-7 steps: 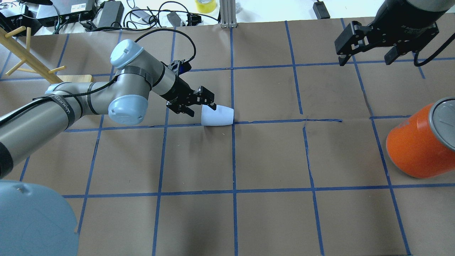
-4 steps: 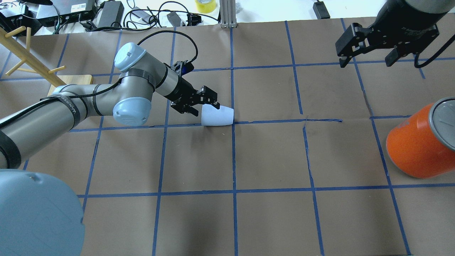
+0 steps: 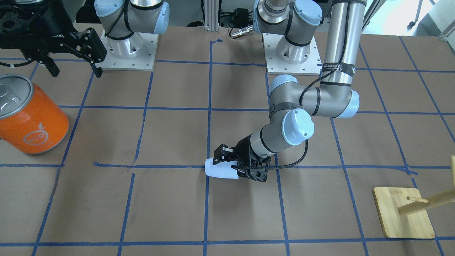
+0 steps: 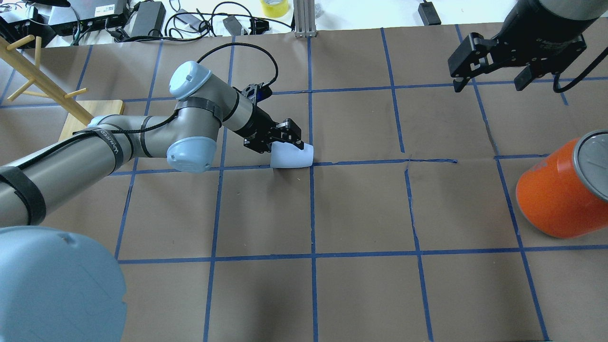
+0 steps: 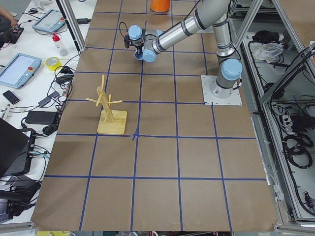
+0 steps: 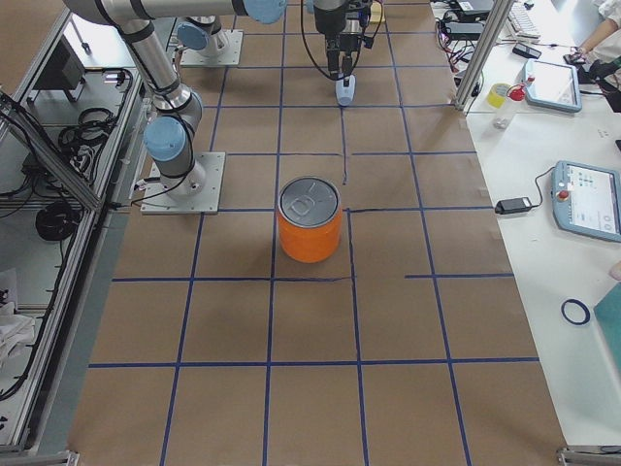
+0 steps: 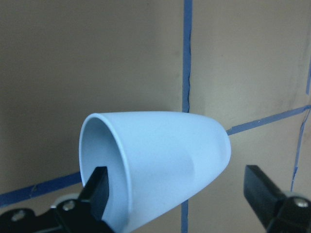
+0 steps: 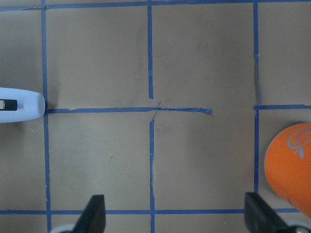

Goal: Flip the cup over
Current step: 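Lift the cup with the left gripper and rotate it mouth up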

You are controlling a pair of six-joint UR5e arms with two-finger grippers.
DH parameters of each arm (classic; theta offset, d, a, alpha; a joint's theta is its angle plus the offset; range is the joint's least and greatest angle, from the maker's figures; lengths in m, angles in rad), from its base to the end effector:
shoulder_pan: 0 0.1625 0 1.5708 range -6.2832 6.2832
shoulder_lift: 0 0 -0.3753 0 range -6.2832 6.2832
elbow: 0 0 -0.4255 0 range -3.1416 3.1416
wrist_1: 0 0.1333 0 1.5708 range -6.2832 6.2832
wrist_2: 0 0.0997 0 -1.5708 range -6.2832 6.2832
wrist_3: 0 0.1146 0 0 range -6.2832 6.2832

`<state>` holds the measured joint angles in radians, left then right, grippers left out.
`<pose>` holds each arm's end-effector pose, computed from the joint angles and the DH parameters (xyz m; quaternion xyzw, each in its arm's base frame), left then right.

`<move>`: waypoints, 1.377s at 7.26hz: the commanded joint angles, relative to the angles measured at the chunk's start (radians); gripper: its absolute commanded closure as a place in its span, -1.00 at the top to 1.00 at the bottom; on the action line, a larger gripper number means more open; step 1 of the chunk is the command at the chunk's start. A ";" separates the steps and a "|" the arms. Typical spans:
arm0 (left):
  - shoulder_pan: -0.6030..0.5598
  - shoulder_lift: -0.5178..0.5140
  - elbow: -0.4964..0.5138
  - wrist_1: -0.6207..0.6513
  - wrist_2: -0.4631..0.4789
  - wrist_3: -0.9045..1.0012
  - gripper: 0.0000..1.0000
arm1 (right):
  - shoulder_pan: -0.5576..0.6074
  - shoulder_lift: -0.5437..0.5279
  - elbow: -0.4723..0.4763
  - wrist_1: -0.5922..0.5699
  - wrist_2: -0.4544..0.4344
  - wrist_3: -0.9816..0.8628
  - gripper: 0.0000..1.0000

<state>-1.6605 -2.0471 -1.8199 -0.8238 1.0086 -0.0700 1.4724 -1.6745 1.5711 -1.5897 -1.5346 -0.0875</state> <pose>-0.2467 -0.5724 0.1189 -0.0125 -0.9606 -0.0118 0.2773 0.0879 -0.5084 0.4782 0.0043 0.9980 -0.0625 0.0123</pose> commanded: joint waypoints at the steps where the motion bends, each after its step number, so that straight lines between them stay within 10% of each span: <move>1: -0.001 -0.001 0.007 -0.011 0.002 -0.057 -1.00 | 0.000 -0.002 0.001 0.001 0.001 0.000 1.00; 6: -0.010 0.048 0.135 -0.050 0.031 -0.472 -1.00 | 0.000 -0.002 0.001 0.001 0.001 0.000 1.00; 10: -0.013 0.082 0.316 -0.273 0.398 -0.337 -1.00 | 0.000 -0.002 0.001 -0.001 0.001 0.000 1.00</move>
<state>-1.6714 -1.9741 -1.5353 -1.0683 1.2724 -0.4876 1.4733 -1.6767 1.5723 -1.5896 -1.5340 -0.0874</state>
